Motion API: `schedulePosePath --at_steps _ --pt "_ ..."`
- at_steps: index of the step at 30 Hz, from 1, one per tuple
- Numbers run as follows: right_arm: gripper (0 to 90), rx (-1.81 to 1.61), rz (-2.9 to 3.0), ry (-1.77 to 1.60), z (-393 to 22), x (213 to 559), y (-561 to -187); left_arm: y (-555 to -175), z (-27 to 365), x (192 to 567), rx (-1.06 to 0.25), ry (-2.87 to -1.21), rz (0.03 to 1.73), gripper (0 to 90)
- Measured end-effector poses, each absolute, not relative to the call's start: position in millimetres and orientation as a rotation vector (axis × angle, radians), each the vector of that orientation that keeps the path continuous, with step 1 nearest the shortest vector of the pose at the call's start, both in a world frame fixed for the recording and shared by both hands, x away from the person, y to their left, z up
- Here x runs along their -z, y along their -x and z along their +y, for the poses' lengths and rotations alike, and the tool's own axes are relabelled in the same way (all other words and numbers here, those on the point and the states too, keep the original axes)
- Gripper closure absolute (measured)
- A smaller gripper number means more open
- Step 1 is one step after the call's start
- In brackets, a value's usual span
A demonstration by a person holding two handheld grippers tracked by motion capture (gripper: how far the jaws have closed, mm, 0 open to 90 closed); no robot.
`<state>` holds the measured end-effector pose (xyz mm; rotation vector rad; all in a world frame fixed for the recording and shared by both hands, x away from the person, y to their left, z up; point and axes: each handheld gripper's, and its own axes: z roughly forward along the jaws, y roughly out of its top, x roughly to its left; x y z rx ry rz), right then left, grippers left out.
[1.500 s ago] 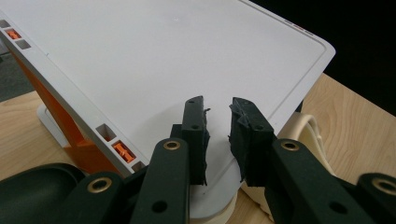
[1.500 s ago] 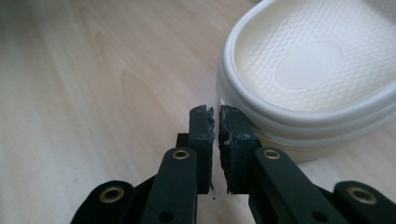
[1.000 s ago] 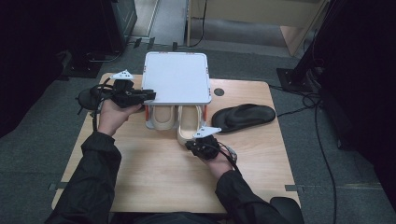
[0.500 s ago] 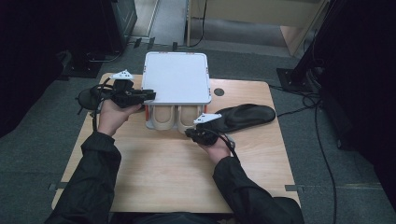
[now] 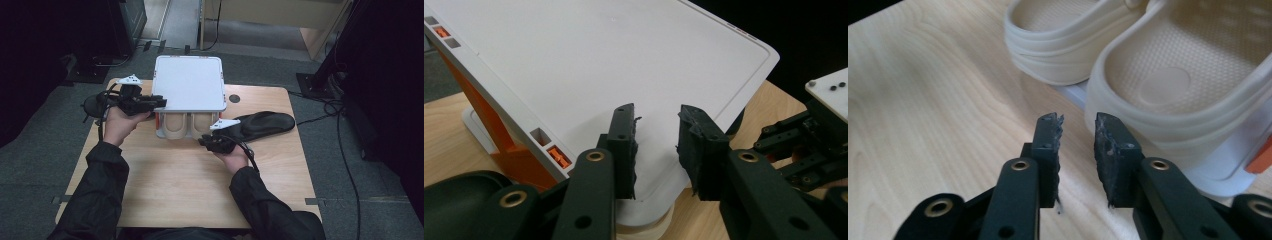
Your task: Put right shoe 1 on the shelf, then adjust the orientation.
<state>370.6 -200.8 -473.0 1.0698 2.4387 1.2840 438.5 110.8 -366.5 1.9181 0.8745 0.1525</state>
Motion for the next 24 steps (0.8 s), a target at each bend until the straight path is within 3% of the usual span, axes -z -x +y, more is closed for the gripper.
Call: schedulePosePath --at_steps 9,24 --pt "63.0 -1.325 2.458 -1.024 -213.9 473.3 -345.4 -428.6 125.7 354.7 -0.182 -1.892 0.907 58.2" --pt "61.9 -1.347 2.428 -0.994 -227.1 480.3 -339.0 -427.8 163.9 362.2 -0.230 -1.861 1.012 62.0"
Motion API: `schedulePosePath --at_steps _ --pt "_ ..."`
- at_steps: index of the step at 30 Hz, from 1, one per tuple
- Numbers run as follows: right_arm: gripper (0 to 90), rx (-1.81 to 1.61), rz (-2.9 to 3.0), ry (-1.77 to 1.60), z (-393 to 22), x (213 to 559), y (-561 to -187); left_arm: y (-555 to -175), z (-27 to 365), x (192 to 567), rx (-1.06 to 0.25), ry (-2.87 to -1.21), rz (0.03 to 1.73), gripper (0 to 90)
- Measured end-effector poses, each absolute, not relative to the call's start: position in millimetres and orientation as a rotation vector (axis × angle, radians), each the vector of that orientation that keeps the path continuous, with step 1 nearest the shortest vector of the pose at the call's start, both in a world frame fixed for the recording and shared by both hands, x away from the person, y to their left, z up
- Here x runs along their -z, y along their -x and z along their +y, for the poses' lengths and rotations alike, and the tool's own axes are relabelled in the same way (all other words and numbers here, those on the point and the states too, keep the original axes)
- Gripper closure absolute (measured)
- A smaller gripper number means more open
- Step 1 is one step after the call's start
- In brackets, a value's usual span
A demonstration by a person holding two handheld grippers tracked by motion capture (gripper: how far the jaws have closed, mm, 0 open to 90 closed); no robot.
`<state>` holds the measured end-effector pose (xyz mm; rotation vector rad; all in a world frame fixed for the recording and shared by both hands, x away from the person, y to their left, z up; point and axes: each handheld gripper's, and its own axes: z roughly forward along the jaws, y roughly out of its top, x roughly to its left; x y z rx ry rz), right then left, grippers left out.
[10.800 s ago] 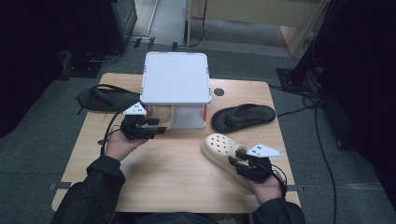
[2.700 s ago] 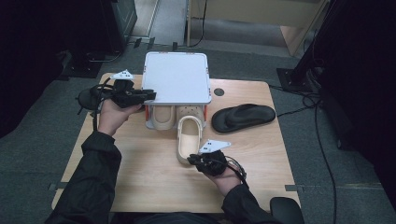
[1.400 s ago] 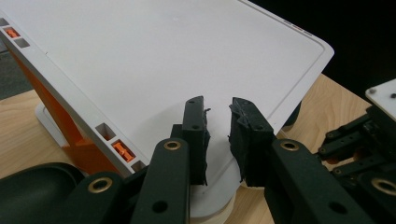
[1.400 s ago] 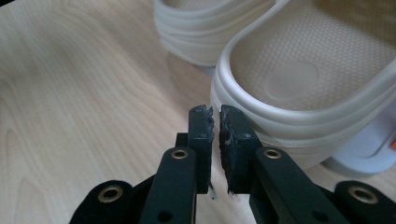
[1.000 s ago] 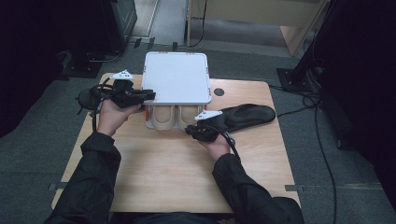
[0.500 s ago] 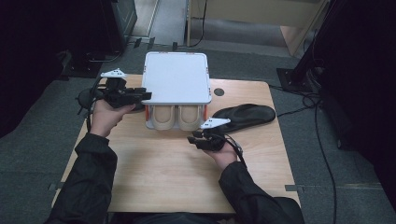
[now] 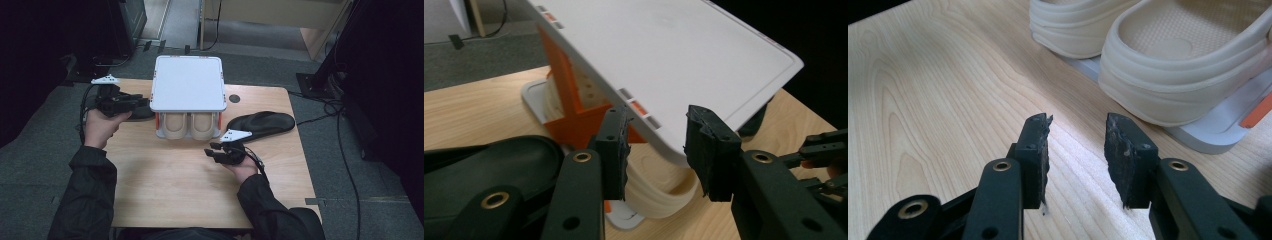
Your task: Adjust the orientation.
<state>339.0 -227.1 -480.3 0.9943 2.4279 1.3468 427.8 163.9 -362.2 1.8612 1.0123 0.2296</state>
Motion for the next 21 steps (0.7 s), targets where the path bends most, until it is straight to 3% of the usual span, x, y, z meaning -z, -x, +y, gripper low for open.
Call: schedulePosePath --at_steps 15,21 --pt "62.4 -1.333 2.416 -0.988 -226.9 479.6 -339.7 -469.2 184.5 429.3 -0.274 -1.867 1.186 75.5" --pt "62.4 -1.329 2.418 -0.987 -227.0 478.9 -338.9 -487.6 180.0 456.6 -0.284 -1.890 1.226 76.3"
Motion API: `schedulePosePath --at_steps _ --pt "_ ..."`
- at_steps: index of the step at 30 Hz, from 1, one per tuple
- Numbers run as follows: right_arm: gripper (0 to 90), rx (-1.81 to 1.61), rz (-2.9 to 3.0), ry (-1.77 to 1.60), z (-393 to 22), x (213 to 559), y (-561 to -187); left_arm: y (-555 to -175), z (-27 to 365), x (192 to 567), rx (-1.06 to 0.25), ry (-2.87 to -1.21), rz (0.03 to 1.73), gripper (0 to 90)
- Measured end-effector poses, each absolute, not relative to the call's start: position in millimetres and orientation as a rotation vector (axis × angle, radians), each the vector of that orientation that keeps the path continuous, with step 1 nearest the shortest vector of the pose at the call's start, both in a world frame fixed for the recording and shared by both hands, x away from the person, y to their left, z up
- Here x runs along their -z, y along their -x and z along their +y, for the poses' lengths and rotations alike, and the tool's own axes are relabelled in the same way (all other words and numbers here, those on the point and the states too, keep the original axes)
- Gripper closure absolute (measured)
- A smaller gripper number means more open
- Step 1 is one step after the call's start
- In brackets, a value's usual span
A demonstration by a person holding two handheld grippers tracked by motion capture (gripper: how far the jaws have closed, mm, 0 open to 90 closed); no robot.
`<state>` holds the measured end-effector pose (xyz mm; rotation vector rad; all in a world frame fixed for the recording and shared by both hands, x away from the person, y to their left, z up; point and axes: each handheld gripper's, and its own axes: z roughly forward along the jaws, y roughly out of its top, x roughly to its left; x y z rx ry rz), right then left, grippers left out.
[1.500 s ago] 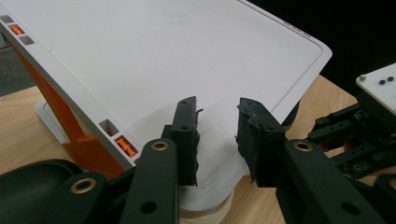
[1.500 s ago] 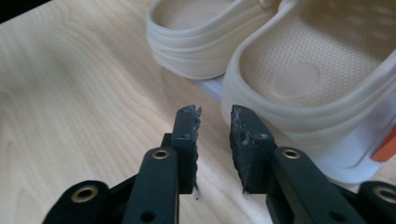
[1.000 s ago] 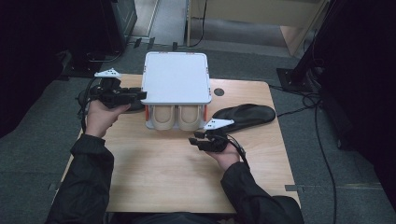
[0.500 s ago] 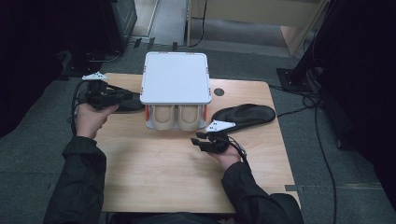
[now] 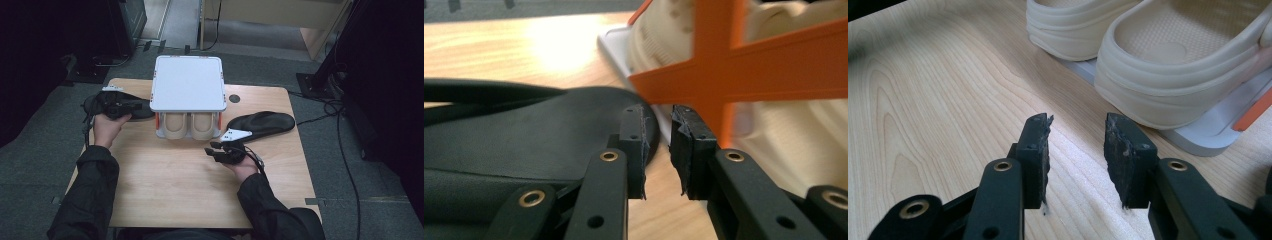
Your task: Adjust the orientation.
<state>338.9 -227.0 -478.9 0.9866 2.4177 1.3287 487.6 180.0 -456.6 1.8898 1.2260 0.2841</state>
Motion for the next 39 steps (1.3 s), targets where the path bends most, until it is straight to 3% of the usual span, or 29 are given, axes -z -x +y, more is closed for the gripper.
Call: schedulePosePath --at_steps 12,39 --pt "62.0 -1.324 2.424 -1.000 -231.0 476.8 -336.8 -502.7 178.1 491.8 -0.238 -1.932 1.265 75.0" --pt "62.2 -1.322 2.400 -1.011 -236.4 471.9 -342.6 -463.7 191.6 487.9 -0.151 -1.974 1.276 79.6"
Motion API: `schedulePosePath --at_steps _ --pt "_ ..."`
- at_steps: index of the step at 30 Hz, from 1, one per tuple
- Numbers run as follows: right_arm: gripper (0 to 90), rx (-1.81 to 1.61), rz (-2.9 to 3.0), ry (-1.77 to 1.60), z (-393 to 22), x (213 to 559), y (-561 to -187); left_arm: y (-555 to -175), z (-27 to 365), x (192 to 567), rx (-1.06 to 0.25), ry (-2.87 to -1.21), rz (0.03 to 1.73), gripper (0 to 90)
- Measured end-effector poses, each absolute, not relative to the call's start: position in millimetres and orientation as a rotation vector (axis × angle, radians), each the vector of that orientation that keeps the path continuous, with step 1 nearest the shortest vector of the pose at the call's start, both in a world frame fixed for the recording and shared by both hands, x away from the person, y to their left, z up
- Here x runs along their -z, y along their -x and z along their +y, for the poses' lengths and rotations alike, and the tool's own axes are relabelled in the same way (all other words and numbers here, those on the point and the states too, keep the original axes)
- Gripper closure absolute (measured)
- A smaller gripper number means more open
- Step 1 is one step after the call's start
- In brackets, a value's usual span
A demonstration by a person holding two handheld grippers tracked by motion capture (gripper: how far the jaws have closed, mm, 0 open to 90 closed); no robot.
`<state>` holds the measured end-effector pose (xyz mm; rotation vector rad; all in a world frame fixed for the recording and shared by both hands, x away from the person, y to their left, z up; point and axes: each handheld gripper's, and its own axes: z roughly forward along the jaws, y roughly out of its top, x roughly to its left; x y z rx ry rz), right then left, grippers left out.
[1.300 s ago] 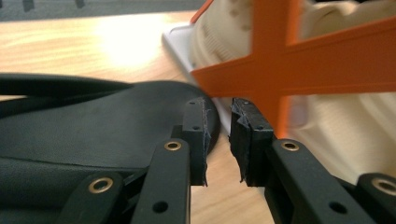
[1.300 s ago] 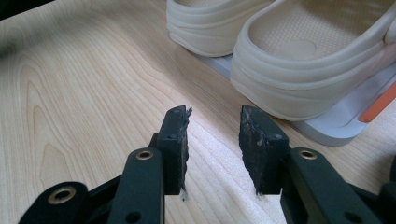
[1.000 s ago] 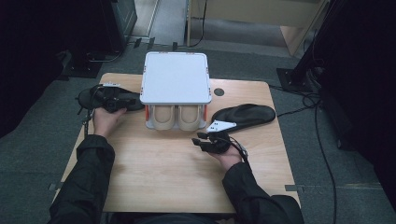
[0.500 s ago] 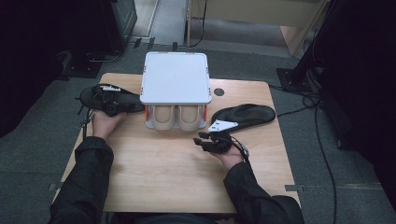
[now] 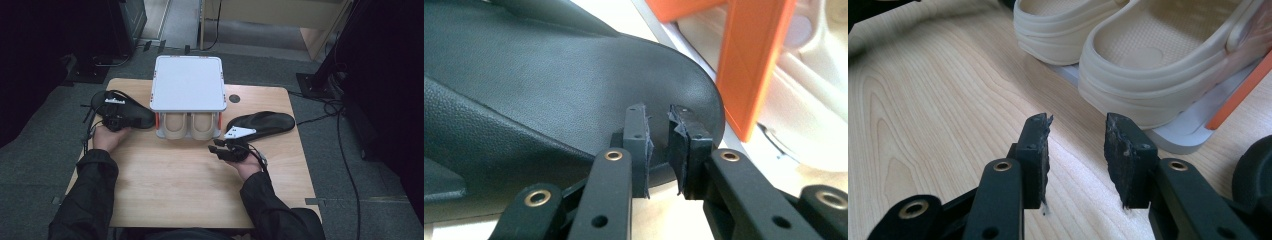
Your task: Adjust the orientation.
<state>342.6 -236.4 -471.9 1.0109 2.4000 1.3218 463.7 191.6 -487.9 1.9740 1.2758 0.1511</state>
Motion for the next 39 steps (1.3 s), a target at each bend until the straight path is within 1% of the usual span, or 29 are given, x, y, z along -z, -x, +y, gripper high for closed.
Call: schedulePosePath --at_steps 13,17,19,20,25,27,31,35,39 --pt "62.2 -1.345 2.422 -0.978 -227.4 470.7 -348.1 -413.1 204.6 483.0 -0.090 -2.066 1.218 79.1" --pt "62.2 -1.357 2.427 -0.980 -225.4 470.3 -349.7 -406.7 208.5 482.2 -0.077 -2.064 1.211 76.6" --pt "62.2 -1.359 2.431 -0.979 -225.3 470.4 -350.4 -406.6 209.7 481.5 -0.071 -2.055 1.220 75.3" --pt "62.2 -1.364 2.431 -0.988 -224.7 470.8 -351.3 -407.0 212.0 478.8 -0.088 -2.039 1.225 73.2" --pt "62.1 -1.361 2.438 -0.985 -224.2 471.9 -352.5 -409.7 222.2 467.3 -0.143 -1.964 1.236 69.2" --pt "62.0 -1.357 2.439 -0.996 -223.9 472.3 -352.6 -416.9 228.8 462.2 -0.176 -1.927 1.246 66.8" --pt "61.9 -1.359 2.440 -0.996 -223.2 472.6 -352.4 -428.4 234.7 461.4 -0.189 -1.899 1.277 62.2" --pt "61.9 -1.351 2.444 -0.993 -223.8 472.8 -351.0 -441.2 236.9 466.3 -0.204 -1.924 1.311 58.2" --pt "61.8 -1.352 2.434 -1.010 -226.6 472.5 -350.2 -452.4 238.9 473.2 -0.212 -1.924 1.338 57.5"
